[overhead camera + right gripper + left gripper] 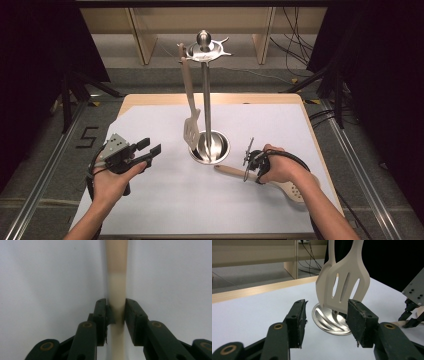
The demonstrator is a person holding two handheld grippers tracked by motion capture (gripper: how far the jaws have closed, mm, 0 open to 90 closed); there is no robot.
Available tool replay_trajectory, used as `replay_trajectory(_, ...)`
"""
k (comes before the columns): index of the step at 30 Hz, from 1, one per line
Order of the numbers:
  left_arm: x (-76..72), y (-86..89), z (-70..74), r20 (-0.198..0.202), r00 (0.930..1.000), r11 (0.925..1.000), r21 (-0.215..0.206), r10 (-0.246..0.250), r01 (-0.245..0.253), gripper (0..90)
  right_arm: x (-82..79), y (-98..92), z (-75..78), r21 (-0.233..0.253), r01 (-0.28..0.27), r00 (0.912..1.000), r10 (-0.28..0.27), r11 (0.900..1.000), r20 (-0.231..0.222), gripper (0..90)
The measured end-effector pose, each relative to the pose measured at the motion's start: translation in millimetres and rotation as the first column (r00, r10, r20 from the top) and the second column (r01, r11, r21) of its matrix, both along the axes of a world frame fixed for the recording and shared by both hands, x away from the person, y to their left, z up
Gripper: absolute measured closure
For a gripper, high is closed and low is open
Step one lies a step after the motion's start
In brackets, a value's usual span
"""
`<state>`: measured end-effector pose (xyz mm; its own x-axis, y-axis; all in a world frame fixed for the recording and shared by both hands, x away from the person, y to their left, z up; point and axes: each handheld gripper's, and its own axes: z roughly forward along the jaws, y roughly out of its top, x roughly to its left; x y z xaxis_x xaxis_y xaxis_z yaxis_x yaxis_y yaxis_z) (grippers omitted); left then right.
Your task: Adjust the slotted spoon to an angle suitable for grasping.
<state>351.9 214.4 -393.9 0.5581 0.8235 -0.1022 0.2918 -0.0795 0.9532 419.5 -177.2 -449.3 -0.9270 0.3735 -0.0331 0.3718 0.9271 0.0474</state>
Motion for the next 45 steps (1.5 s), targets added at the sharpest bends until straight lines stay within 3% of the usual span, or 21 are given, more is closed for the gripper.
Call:
replay_trajectory(4, -1.2, -0.9, 0.8, -0.001, 1.0000, 1.0000, -0.001, -0.002, 0.002, 48.9, 1.7, -0.5, -1.8, -0.003, 0.000, 0.9999, 0.000, 1.000, -0.015, 74.1)
replay_trajectory(6, 0.5, -0.7, 0.3, 0.019, 0.9996, 0.9998, -0.002, -0.020, 0.020, 49.0, 2.6, -1.0, -2.2, 0.000, -0.015, 0.9997, 0.015, 1.000, -0.017, 74.7)
replay_trajectory(7, -1.5, -1.0, 0.6, -0.001, 1.0000, 1.0000, 0.001, -0.004, 0.004, 48.9, 2.6, -0.6, -2.2, -0.001, -0.012, 0.9997, 0.012, 1.000, -0.022, 75.5)
replay_trajectory(12, -1.8, -1.0, 0.3, -0.001, 1.0000, 1.0000, 0.001, -0.002, 0.002, 48.9, 4.7, 1.0, -2.1, -0.017, -0.007, 0.9993, 0.007, 1.000, -0.036, 77.6)
replay_trajectory(19, -1.7, -1.9, -0.9, -0.001, 1.0000, 1.0000, 0.003, -0.005, 0.005, 48.8, 3.8, 1.1, -2.1, -0.019, -0.029, 0.9993, 0.028, 0.999, -0.023, 78.1)
replay_trajectory(22, -1.5, -1.9, -0.8, 0.000, 1.0000, 1.0000, 0.003, -0.006, 0.006, 48.8, 2.2, -0.4, -1.2, -0.010, 0.003, 0.9999, -0.003, 1.000, -0.011, 78.3)
replay_trajectory(26, -2.0, -1.8, -0.7, 0.001, 1.0000, 1.0000, 0.000, -0.003, 0.003, 48.8, 0.6, -6.2, 3.8, 0.031, 0.034, 0.9994, -0.034, 0.999, 0.007, 78.4)
replay_trajectory(28, 0.0, -1.7, -1.6, 0.014, 0.9998, 0.9999, 0.005, -0.016, 0.016, 48.8, -1.0, -8.9, 7.1, 0.051, 0.030, 0.9994, -0.031, 0.998, 0.013, 78.4)
replay_trajectory(29, -1.4, -2.4, -1.9, -0.002, 1.0000, 1.0000, 0.004, -0.007, 0.007, 48.8, -0.9, -10.3, 8.3, 0.062, 0.012, 0.9996, -0.013, 0.998, 0.025, 78.4)
replay_trajectory(32, -1.4, -2.9, -2.6, 0.005, 0.9998, 0.9997, 0.017, -0.017, 0.017, 48.8, -6.4, -13.0, 14.3, 0.096, 0.023, 0.9983, -0.028, 0.995, 0.052, 78.4)
replay_trajectory(40, -0.5, -4.3, -3.6, 0.019, 0.9993, 0.9993, 0.016, -0.033, 0.033, 48.8, -18.5, -20.8, 24.0, 0.190, 0.007, 0.9913, -0.031, 0.982, 0.128, 78.3)
replay_trajectory(41, -2.6, -4.9, -3.4, 0.000, 0.9998, 0.9997, 0.016, -0.019, 0.019, 48.7, -20.1, -21.7, 24.5, 0.212, 0.006, 0.9896, -0.037, 0.977, 0.139, 78.3)
replay_trajectory(44, -0.8, -5.4, -4.0, 0.020, 0.9991, 0.9993, 0.013, -0.036, 0.036, 48.7, -23.8, -24.1, 26.5, 0.255, 0.003, 0.9858, -0.045, 0.967, 0.162, 78.3)
replay_trajectory(45, -3.0, -5.8, -3.4, -0.002, 0.9998, 0.9997, 0.015, -0.018, 0.018, 48.7, -24.9, -24.6, 27.4, 0.269, 0.004, 0.9841, -0.051, 0.963, 0.170, 78.4)
